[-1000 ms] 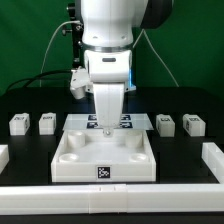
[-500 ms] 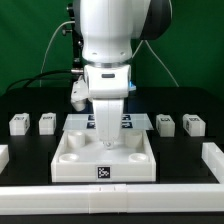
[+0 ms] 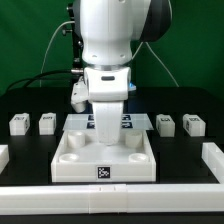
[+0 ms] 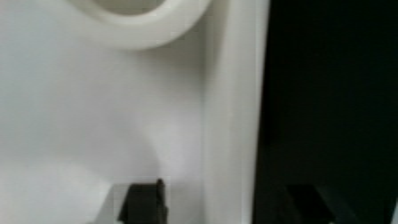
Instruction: Assemble one leg
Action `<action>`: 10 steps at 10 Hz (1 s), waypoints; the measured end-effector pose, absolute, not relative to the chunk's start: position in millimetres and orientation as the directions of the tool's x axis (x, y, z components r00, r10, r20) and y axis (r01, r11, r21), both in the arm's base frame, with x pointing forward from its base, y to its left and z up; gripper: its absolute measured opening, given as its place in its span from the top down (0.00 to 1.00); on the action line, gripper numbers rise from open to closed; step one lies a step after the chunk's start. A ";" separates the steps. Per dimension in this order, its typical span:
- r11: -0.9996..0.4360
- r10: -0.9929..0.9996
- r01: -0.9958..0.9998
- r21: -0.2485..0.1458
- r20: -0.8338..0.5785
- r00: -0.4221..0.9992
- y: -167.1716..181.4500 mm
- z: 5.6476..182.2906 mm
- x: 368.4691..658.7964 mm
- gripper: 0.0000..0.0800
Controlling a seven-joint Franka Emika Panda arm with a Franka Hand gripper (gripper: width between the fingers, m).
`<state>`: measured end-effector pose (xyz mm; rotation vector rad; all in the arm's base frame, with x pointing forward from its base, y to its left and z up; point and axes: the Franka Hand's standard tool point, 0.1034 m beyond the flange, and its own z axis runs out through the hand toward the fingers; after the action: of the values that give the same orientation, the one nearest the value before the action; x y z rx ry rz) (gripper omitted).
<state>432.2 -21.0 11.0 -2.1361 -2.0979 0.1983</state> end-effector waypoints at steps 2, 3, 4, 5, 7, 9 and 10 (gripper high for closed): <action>-0.017 1.000 0.981 -0.192 0.005 0.019 -21.1 10.9 432.0 0.74; -0.018 1.000 0.983 -0.182 0.004 0.019 -21.5 12.0 434.5 0.91; -0.018 1.000 0.983 -0.180 0.005 0.019 -21.6 12.1 434.9 0.91; -0.018 1.000 0.984 -0.179 0.005 0.019 -21.6 12.1 435.1 0.91; -0.018 1.000 0.984 -0.179 0.005 0.020 -21.6 12.2 435.3 0.91; -0.018 1.000 0.984 -0.178 0.005 0.020 -21.6 12.2 435.3 0.91; -0.018 1.000 0.984 -0.178 0.005 0.019 -21.5 12.3 435.7 0.91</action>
Offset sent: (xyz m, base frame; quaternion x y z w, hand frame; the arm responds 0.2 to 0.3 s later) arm 0.0000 0.0000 0.0000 0.0000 0.0000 0.0000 1.0000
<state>435.7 -21.5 12.3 -2.1450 -2.1048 0.1835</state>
